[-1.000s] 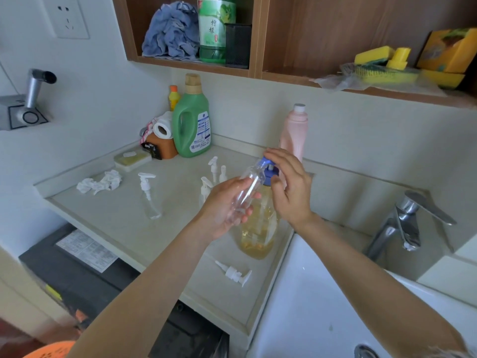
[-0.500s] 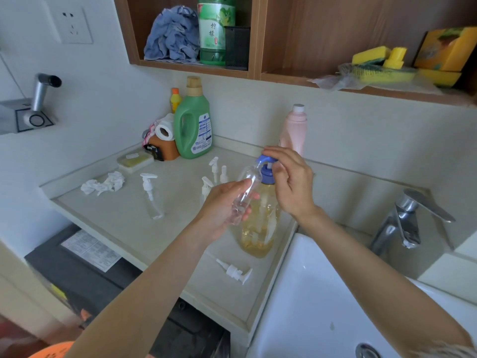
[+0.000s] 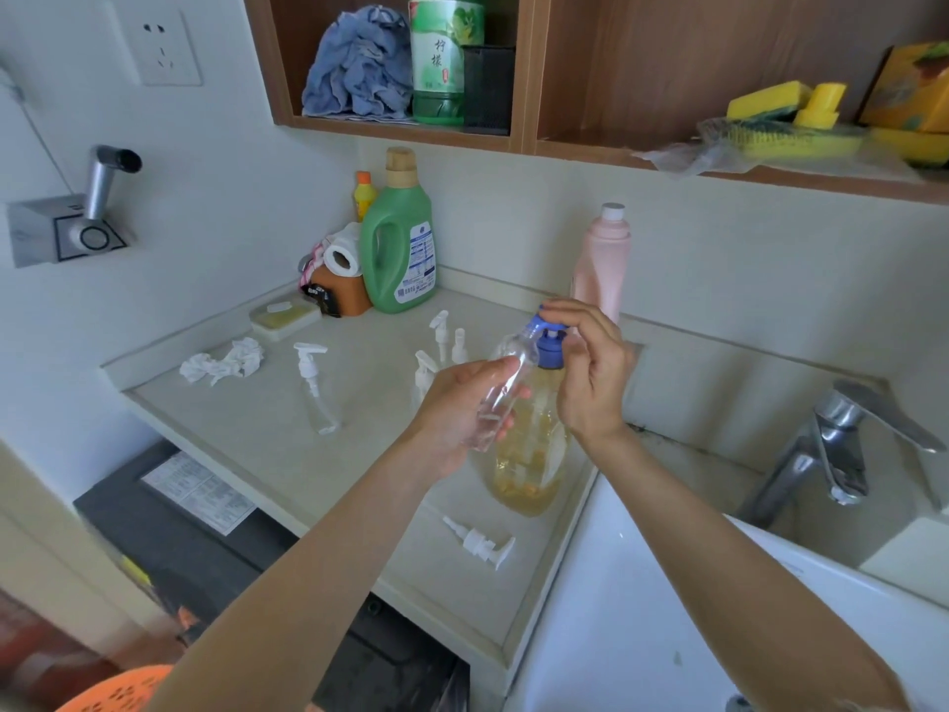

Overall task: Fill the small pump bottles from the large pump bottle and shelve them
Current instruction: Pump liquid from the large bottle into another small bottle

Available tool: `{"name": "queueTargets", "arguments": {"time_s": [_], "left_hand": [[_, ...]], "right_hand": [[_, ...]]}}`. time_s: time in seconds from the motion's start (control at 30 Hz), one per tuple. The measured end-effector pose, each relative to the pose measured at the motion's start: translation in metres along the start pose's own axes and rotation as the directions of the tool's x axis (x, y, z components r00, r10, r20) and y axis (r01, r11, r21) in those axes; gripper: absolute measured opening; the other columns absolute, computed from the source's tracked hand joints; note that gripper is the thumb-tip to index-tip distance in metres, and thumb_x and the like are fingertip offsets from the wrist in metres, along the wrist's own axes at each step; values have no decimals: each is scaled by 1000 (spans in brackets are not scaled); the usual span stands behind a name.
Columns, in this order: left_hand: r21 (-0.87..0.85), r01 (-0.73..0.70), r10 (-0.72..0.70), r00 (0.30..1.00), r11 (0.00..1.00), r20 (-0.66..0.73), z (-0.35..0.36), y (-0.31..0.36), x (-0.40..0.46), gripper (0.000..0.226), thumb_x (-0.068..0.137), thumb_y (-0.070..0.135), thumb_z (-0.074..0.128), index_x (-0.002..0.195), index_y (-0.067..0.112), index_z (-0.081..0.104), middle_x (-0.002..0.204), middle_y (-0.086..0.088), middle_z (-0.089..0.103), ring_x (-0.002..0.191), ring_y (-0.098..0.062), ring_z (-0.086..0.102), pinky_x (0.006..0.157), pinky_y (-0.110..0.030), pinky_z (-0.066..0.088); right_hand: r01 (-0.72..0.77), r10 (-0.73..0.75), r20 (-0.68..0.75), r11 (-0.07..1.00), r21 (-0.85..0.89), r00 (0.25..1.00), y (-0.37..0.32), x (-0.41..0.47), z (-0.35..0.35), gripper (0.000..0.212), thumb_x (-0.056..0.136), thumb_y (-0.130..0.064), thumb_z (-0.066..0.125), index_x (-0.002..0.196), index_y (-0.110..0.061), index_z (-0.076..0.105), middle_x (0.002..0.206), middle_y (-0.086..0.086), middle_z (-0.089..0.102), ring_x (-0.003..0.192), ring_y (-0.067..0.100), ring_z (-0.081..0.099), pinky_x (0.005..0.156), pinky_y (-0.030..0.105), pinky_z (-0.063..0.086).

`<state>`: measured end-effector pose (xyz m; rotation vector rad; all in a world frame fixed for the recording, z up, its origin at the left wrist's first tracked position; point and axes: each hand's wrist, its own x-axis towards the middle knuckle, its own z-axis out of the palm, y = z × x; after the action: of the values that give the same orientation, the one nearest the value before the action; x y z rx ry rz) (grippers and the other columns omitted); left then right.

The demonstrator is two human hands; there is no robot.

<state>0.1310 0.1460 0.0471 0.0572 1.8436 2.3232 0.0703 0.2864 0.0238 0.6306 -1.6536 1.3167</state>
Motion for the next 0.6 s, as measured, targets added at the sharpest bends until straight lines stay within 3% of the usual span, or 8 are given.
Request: {"name": "queueTargets", "arguments": {"time_s": [0.1,0.27,0.4,0.6], "left_hand": [[16,29,-28,999,999,-18,-2,-7,1,23,83,31,64,88,9,66,74,-3,67,48,-17,48,44,-22,38],[38,6,-5,1000,999,-12,-1,-9,0,38,68,42,67,89,11,68,74,-2,68,53,-18,51,51,-25,40],[49,-30,30,999,998,-17,1,-1,-1,45,65,46,66,94,12,67,73,0,68,54,-16,52,52,-24,41],[59,-46,46,999,997,1,4,3,3,51,64,50,66,98,12,66,79,-2,68,55,-16,53,49,-23,43]], "right_hand": [[-16,17,-31,1000,15,999,4,-8,5,36,86,-12,37,88,3,69,97,9,68,95,28,64,83,49,51],[-5,1,-55,997,-82,998,-5,-6,9,29,75,-6,41,84,-1,69,94,0,68,91,21,66,81,48,52],[34,-35,-9,992,-121,999,-13,9,5,28,79,-9,42,85,-1,69,91,5,70,87,23,65,79,46,52],[-42,47,90,997,-63,995,-11,20,-5,35,90,-15,40,92,-3,73,99,6,70,97,20,65,87,42,52]]}}
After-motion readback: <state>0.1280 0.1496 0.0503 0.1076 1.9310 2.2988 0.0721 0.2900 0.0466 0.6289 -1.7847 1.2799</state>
